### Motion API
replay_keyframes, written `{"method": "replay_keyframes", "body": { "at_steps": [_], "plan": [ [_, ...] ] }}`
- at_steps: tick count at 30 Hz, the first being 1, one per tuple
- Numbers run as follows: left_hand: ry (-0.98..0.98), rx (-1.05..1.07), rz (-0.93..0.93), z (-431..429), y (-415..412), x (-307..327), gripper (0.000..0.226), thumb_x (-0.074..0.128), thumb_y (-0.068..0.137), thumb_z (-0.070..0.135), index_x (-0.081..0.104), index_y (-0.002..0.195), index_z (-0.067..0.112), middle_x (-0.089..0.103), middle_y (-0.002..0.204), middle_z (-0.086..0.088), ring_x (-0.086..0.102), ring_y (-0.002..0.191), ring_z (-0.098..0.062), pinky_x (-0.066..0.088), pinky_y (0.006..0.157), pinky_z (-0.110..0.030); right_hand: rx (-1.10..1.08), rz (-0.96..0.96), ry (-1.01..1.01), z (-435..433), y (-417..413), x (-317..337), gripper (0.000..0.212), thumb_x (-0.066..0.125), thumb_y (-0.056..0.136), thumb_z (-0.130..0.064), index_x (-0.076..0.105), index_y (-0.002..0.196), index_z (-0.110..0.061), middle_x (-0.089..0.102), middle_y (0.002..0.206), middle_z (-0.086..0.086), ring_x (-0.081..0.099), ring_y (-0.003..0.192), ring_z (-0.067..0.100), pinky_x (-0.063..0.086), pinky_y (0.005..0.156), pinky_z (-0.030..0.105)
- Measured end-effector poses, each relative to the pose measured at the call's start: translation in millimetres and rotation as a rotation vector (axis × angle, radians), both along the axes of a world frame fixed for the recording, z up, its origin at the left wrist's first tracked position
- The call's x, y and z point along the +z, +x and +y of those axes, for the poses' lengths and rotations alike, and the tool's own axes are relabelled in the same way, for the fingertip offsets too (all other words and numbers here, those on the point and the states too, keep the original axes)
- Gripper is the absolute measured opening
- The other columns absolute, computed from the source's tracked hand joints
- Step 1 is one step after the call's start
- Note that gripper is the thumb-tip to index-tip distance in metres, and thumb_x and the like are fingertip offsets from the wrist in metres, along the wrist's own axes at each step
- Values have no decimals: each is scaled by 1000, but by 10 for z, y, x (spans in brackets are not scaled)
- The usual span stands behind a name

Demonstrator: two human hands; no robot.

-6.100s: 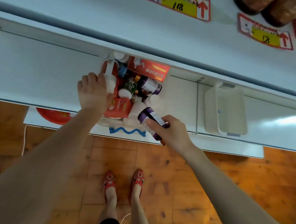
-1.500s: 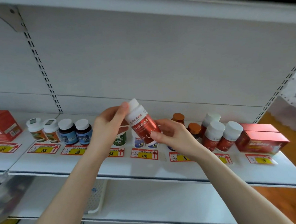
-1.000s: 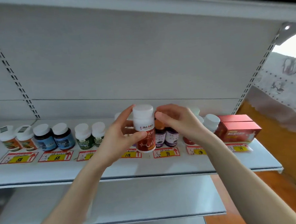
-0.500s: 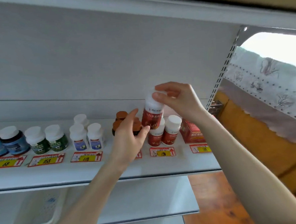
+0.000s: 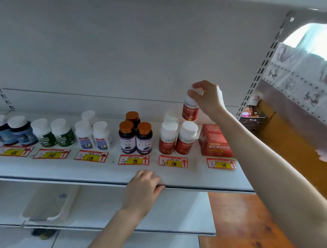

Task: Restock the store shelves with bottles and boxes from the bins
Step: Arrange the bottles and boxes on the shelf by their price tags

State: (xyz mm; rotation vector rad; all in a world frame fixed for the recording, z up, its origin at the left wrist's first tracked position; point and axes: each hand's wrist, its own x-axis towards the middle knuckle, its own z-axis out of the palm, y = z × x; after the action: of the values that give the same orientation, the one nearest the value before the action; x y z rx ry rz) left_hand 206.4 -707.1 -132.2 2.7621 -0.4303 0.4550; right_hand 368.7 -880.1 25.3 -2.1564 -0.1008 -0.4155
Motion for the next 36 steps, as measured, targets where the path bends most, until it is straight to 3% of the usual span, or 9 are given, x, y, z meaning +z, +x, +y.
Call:
{"method": "replay_keyframes", "body": {
  "at_steps": [4, 8, 13, 18, 21, 26, 29, 31, 36],
  "plan": [
    [-67, 39, 64, -26, -35, -11, 21, 86, 57, 34, 69, 66, 27, 64, 73, 12, 64, 74, -12, 49, 55, -19, 40, 108, -42, -23, 13, -250, 30, 64, 84, -24, 63, 110, -10, 62, 118, 7, 55, 109, 23, 42, 86, 26],
    [-144, 73, 124, -31, -32, -18, 13, 67, 81, 32, 71, 87, 21, 65, 94, 4, 54, 98, -17, 47, 72, -28, 75, 168, -53, 32, 15, -421, 28, 63, 84, -24, 63, 109, -12, 61, 119, 7, 55, 107, 22, 40, 78, 24],
    [-172, 59, 79, -47, -40, -27, 16, 63, 84, 33, 70, 91, 20, 63, 97, 4, 50, 101, -15, 42, 76, -24, 79, 236, -98, 98, 8, -550, 30, 61, 85, -23, 60, 113, -12, 57, 124, 6, 51, 113, 21, 36, 79, 23],
    [-152, 51, 60, -41, -51, -36, 8, 69, 80, 30, 69, 82, 22, 63, 87, 6, 56, 95, -18, 40, 70, -20, 76, 290, -149, 93, -1, -567, 36, 55, 89, -27, 54, 121, -11, 54, 128, 10, 49, 117, 24, 36, 81, 24],
    [-154, 33, 79, -21, -54, -11, 17, 57, 89, 33, 67, 97, 22, 61, 100, 7, 49, 106, -11, 38, 79, -18, 72, 279, -230, 141, -8, -513, 36, 52, 91, -29, 57, 121, -9, 56, 127, 9, 50, 116, 25, 37, 83, 26],
    [-67, -33, -13, 151, -105, 171, 20, 82, 64, 26, 63, 65, 20, 61, 66, 10, 60, 63, -9, 45, 54, -15, 80, 91, -269, 449, -48, -381, 28, 49, 93, -27, 63, 111, -10, 59, 123, 6, 55, 110, 23, 36, 80, 23],
    [-75, -18, -68, 415, -173, 278, 16, 63, 77, 29, 63, 66, 17, 61, 65, 8, 59, 61, -12, 48, 53, -18, 164, 20, -274, 870, -139, -262, 26, 48, 93, -24, 64, 108, -11, 62, 121, 5, 56, 110, 22, 38, 82, 23],
    [-59, 32, -82, 689, -256, 346, 29, 45, 81, 34, 65, 68, 17, 62, 65, 7, 60, 62, -13, 49, 53, -20, 225, 4, -250, 1234, -232, -201, 25, 48, 93, -23, 64, 107, -11, 62, 120, 4, 56, 109, 21, 41, 86, 27],
    [-7, 178, -153, 1678, -641, 445, 27, 50, 80, 32, 69, 72, 15, 66, 66, 3, 63, 60, -14, 50, 49, -20, 383, -42, -233, 2346, -550, -145, 24, 47, 94, -18, 64, 106, -6, 65, 115, 7, 58, 106, 22, 41, 85, 25]
  ]
}}
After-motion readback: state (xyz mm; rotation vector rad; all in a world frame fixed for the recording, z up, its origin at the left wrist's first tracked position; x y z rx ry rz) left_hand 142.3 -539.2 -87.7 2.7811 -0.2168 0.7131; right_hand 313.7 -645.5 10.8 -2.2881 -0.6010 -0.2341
